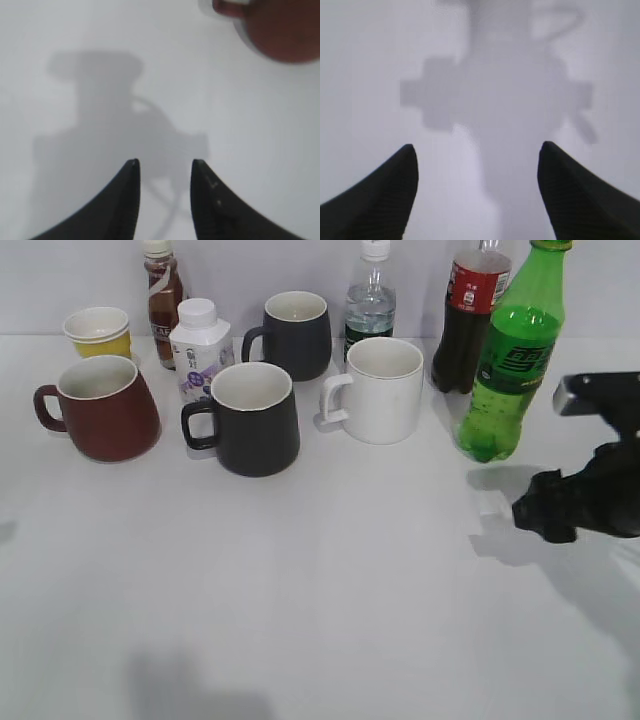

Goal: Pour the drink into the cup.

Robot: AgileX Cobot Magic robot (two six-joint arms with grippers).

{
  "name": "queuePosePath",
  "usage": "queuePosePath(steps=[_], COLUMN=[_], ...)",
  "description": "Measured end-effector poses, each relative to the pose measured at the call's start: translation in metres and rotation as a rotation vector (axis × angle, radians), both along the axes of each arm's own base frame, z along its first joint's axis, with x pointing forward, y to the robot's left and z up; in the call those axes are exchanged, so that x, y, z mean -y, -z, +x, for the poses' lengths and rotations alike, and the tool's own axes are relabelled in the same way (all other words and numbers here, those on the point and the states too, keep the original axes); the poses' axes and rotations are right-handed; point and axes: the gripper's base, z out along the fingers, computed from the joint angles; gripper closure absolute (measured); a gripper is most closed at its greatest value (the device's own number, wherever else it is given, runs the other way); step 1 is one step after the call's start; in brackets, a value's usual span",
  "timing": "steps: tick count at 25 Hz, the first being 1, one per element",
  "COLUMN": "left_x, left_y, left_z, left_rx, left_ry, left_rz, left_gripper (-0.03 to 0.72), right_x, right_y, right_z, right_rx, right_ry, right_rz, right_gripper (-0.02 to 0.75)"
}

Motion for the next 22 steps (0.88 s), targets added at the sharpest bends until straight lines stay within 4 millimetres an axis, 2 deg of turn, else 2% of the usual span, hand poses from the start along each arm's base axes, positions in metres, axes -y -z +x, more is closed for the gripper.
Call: queuePosePath(steps=[4,9,11,15,18,22], left_x=[0.012,0.022,0.02,0.013,0.007,0.001], left_y=[-0.038,-0.061,-0.071,-0.084,-0.084,-0.063], left_z=[-0.023,-0.07,-0.095,-0.131,-0.159,-0.188], left_rx=[-0.092,-0.144,-0.101,0.024,0.133,0.223], left_ry=[0.066,0.16,0.172,0.173,0.173,0.218], left_rz=[0.025,0.02,-0.001,-0.02,-0.031,0.006], left_gripper=[0.417,0.417,0.417,0.417,0.417,0.428], right_x=[0.003,0.016,0.022,0.034,0.045,0.061], right_y=[-0.041,-0.074,-0.089,-0.117,-0.119,-0.107], right_z=[-0.018,-0.064,-0.085,-0.128,-0.159,-0.197], right_rx=[-0.133,-0.251,-0.239,-0.068,0.017,0.137], right_ry=[-0.014,-0.031,-0.036,-0.042,-0.043,-0.032], right_rz=[-0.022,-0.047,-0.042,0.005,0.01,-0.018], right_gripper=[0.183,0.183,0.183,0.183,0.183,0.183])
